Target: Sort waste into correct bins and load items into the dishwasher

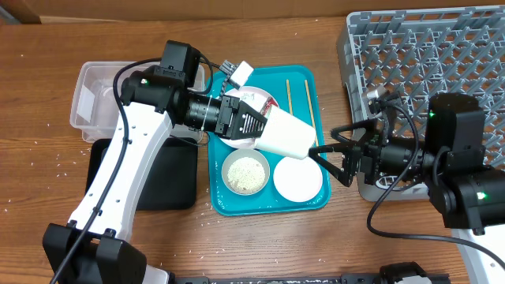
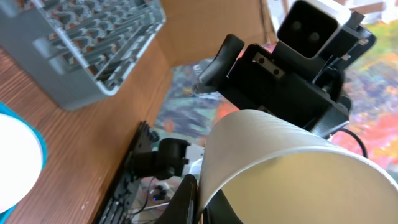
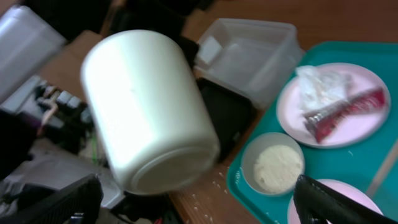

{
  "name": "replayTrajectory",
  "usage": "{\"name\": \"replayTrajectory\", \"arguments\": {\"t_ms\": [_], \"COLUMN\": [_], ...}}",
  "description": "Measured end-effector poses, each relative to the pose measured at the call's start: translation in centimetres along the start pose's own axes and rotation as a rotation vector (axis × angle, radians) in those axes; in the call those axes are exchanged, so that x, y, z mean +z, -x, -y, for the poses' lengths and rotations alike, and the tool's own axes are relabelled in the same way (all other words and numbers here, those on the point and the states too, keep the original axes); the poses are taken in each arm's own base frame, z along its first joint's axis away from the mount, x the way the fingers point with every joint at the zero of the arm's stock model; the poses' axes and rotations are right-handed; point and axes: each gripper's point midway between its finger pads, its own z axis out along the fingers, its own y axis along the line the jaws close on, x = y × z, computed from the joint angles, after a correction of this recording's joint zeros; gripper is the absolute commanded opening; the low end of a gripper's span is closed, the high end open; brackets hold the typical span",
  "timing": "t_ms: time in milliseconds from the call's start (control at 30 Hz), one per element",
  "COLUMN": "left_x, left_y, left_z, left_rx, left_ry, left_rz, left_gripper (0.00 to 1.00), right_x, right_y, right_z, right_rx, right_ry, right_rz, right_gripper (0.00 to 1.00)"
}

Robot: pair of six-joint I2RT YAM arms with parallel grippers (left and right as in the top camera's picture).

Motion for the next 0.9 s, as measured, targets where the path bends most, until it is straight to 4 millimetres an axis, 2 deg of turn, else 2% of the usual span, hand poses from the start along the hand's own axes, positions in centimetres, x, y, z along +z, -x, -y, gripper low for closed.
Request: {"name": "replayTrajectory", "arguments": {"t_ms": [133,267,367,467,600,633,700,733,767,800,900], "left_x": [0.1,0.3,0.7,0.7,0.7,0.7,0.7,0.7,0.7,0.7,0.7], "left_y": [-0.1,-0.2,-0.3,-0.3,-0.3,-0.3,-0.3,-0.3,-0.3,-0.4,-0.7], "left_z": [0.5,1.1,1.5,1.6,1.6,1.6,1.6,1.5,1.5,1.3,-0.1], "left_rx": [0.011,0.022,0.027,0.027,0.031,0.032,0.033,0.032,0.030,0.024,0.001], "left_ry": [-0.030,-0.060,-0.080,-0.085,-0.089,-0.090,-0.089,-0.086,-0.081,-0.070,0.010], "left_rz": [-0.003,-0.009,-0.019,-0.019,-0.018,-0.018,-0.018,-0.019,-0.019,-0.020,-0.028], "left_gripper": [0.04,0.04,0.04,0.04,0.06,0.10,0.39,0.49,0.54,0.77,0.86], "right_x": [0.4,1.2,2.3,3.2,3.3,3.3,3.3,3.2,3.1,2.9,1.4], "right_y": [0.5,0.7,0.4,0.3,0.4,0.4,0.4,0.4,0.4,0.5,0.4], "right_z": [-2.4,-3.9,-3.7,-3.3,-3.3,-3.3,-3.1,-2.8,-2.3,-1.9,-0.2], "right_rx": [-0.086,-0.127,-0.104,-0.078,-0.080,-0.080,-0.071,-0.064,-0.054,-0.042,0.020], "right_ry": [0.116,0.178,0.186,0.186,0.195,0.193,0.183,0.167,0.145,0.122,0.041], "right_rz": [0.008,0.000,-0.031,-0.054,-0.052,-0.050,-0.051,-0.049,-0.046,-0.041,-0.020], "right_gripper": [1.00,0.94,0.83,0.66,0.59,0.59,0.56,0.57,0.57,0.56,0.57]}}
